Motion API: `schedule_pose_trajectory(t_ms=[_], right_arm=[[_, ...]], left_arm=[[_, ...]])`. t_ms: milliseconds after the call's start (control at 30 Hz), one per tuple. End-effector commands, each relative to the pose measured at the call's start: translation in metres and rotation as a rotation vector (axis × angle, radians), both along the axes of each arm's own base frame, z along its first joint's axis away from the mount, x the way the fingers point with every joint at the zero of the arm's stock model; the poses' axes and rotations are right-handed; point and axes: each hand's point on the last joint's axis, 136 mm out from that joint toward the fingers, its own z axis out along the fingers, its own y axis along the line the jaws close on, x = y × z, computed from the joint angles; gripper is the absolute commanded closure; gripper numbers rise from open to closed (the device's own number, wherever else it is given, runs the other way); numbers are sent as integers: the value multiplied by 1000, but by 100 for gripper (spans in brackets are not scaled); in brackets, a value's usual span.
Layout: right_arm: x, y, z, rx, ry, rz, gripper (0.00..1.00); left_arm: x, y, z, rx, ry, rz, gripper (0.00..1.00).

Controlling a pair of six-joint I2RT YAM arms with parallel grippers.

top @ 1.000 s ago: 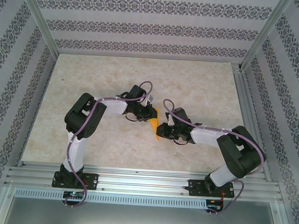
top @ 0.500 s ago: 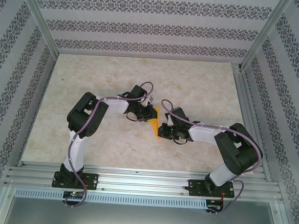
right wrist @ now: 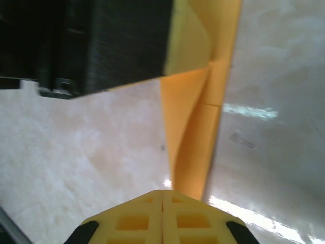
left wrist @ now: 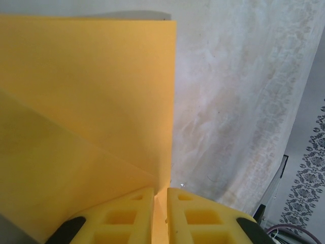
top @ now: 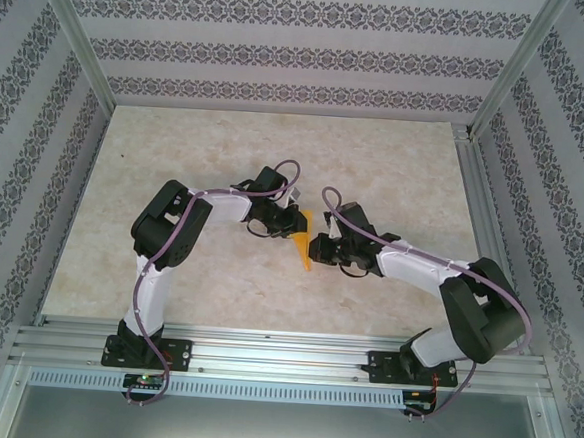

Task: Fold a paper plane with a square sheet of paper (pick it up from the middle)
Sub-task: Fold the wing for the fifth time at the center of the table.

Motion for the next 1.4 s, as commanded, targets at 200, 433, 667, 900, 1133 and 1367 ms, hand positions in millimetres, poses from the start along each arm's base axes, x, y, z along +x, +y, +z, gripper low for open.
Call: schedule_pose_trajectory(t_ms=[200,433,667,900,1133,1367], right_arm=[[11,37,6,156,25,49,94],[7,21,-29,92,96,17,94],[-2,9,-48,80,142,-2,94],[-9,-1,-61,79,173,-23,94],[-23,-10,-78,83,228,-55,95],[-40,-12,-71,116,246,-33,96]], left_arm=[[-6,-3,-10,17,18,-43,83],[-7,-4,-10,20,21,-56,82],[-7,-4,-11,22,21,-57,82],[-6,-3,-12,27,24,-59,83],[-6,-3,-15,35,30,-56,83],[-6,-1,-18,52,39,-51,83]])
